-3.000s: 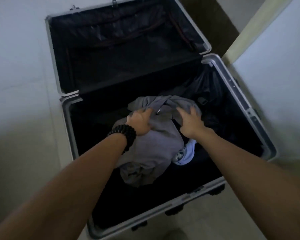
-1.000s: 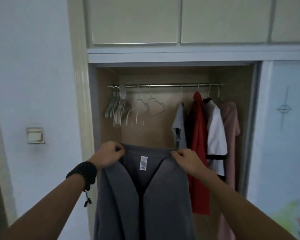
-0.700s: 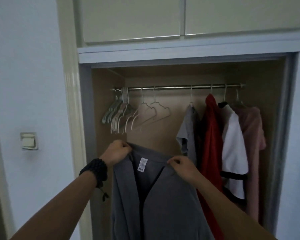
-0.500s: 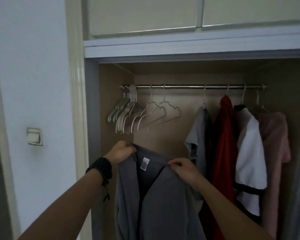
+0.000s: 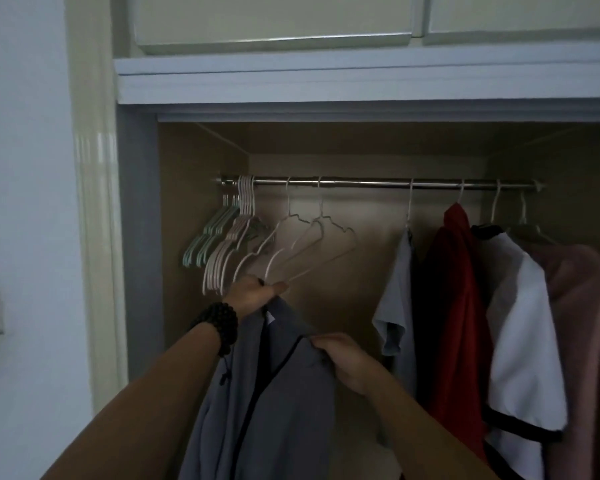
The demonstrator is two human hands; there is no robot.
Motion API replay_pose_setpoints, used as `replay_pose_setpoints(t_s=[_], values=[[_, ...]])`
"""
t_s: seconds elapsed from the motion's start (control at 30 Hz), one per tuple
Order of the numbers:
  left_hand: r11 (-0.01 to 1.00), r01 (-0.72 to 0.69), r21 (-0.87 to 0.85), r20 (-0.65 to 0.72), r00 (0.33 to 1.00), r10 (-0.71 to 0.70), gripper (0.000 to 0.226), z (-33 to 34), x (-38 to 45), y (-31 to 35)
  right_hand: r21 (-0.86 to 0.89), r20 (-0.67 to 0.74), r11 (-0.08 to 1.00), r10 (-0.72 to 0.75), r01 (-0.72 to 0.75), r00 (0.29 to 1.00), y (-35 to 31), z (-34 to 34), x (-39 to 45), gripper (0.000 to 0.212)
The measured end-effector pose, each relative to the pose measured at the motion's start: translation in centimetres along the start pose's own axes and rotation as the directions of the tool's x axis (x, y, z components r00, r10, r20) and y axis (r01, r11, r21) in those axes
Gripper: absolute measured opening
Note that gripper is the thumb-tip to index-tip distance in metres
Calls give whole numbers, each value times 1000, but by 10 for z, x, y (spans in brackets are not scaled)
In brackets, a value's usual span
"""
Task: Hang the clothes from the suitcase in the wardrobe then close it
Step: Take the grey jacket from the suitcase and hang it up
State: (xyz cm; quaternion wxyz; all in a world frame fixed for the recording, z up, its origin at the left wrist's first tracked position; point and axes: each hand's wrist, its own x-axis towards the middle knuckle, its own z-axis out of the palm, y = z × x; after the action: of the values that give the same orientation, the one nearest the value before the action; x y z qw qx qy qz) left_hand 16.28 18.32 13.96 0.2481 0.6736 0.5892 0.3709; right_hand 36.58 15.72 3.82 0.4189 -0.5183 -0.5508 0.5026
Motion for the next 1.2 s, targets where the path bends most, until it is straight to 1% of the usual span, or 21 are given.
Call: replay_pose_setpoints(t_s=[0.07, 0.13, 0.17, 0.2, 0.27, 0.4, 0.47, 0.57, 0.63, 0.7, 0.77, 0.83, 0.93, 1.0, 1.07, 1.1, 1.13, 1.2], values=[[996, -38, 82, -37, 998, 41, 61, 2, 17, 6, 39, 11, 999, 12, -13, 1000, -4, 4, 11, 26], [972, -116, 207, -143, 979, 147, 67, 3, 33, 14, 76, 4, 997, 16, -16, 1000, -7, 4, 19, 29], [953, -165, 254, -191, 958, 216, 70, 3, 41, 17, 84, 4, 996, 15, -15, 1000, -10, 3, 21, 30], [941, -210, 267, -227, 935, 273, 70, 2, 47, 20, 86, 0, 996, 9, -9, 1000, -12, 0, 22, 30], [936, -290, 201, -296, 892, 340, 65, -2, 58, 26, 97, -21, 995, -1, 3, 1000, -18, -7, 23, 29], [900, -433, 49, -391, 821, 416, 62, -20, 61, 25, 228, -44, 972, -50, 59, 998, -34, -18, 24, 28], [878, -478, -31, -384, 817, 431, 58, -29, 51, 18, 295, -28, 954, -44, 50, 999, -42, -15, 24, 30], [843, -538, -18, -289, 810, 511, 57, -46, 31, -6, 387, 9, 918, -96, 85, 995, -58, -3, 21, 25], [847, -529, -48, -225, 832, 507, 55, -57, 16, -31, 409, 70, 905, -153, 111, 986, -67, 8, 14, 20], [862, -500, -86, -207, 855, 475, 54, -65, -2, -52, 441, 79, 884, -210, 155, 974, -72, 16, 13, 24], [862, -496, -101, -205, 858, 470, 55, -73, -20, -63, 487, 44, 855, -231, 181, 972, -76, 23, 13, 31], [869, -485, -104, -202, 865, 458, 56, -83, -36, -70, 499, -2, 846, -218, 190, 976, -80, 35, 13, 38], [887, -454, -86, -183, 882, 434, 56, -99, -53, -80, 515, -85, 831, -196, 211, 977, -85, 49, 10, 33], [913, -409, -8, -168, 900, 401, 55, -106, -61, -88, 469, -154, 844, -212, 260, 965, -92, 55, 6, 31], [928, -334, 165, -117, 928, 354, 52, -108, -65, -93, 380, -254, 863, -250, 334, 934, -97, 56, 3, 31], [927, -298, 226, -102, 940, 327, 53, -106, -66, -95, 329, -300, 872, -269, 364, 915, -98, 55, 0, 31], [932, -270, 242, -95, 949, 300, 58, -105, -66, -94, 281, -344, 879, -282, 385, 895, -99, 54, -3, 30], [949, -248, 194, -86, 959, 269, 66, -101, -67, -92, 201, -404, 891, -303, 407, 863, -96, 48, -9, 30]])
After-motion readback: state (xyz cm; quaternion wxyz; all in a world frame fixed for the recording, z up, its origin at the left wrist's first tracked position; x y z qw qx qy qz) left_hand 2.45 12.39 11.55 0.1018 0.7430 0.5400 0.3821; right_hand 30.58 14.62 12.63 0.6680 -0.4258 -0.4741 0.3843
